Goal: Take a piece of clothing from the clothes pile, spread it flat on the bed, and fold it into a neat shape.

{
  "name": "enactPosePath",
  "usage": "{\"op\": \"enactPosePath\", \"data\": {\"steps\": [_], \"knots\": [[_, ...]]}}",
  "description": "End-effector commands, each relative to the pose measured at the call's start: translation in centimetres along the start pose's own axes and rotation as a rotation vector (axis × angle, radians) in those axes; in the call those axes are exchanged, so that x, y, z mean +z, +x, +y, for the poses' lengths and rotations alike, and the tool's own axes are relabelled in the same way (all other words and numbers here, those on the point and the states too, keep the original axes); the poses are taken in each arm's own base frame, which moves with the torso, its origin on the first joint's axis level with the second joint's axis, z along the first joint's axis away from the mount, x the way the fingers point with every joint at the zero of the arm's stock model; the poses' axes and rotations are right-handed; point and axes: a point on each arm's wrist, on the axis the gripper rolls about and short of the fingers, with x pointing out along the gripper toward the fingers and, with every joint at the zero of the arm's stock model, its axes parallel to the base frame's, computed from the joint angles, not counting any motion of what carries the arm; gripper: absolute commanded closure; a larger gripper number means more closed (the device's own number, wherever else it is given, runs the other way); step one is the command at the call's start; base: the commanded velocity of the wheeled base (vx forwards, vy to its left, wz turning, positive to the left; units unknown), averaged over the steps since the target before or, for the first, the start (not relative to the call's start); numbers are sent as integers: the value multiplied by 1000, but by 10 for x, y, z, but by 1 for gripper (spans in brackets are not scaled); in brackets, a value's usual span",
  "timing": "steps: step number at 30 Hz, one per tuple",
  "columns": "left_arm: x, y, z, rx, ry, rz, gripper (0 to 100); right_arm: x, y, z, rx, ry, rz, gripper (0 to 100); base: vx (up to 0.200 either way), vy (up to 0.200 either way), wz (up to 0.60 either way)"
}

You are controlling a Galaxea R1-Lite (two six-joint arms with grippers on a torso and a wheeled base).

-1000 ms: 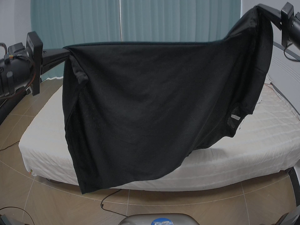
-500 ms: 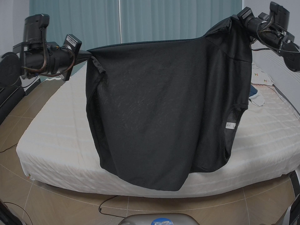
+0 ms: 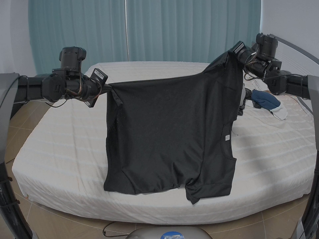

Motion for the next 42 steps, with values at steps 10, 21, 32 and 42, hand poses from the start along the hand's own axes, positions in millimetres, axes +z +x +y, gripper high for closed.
{"op": "enactPosePath", "data": {"steps": [10,21,32,42], "knots": [[-25,94,69,159,-34,101,100,-120,45,-111,-249,-27,154,100,0,0,0],[-24,130,84,204,-53,7,0,-156,50,-143,-288,-42,197,0,0,0,0],[-17,124,106,359,-91,51,0,-129,35,-166,-415,-37,241,0,0,0,0],[-12,66,101,321,-138,226,0,-112,-17,-157,-419,115,344,0,0,0,0]]}}
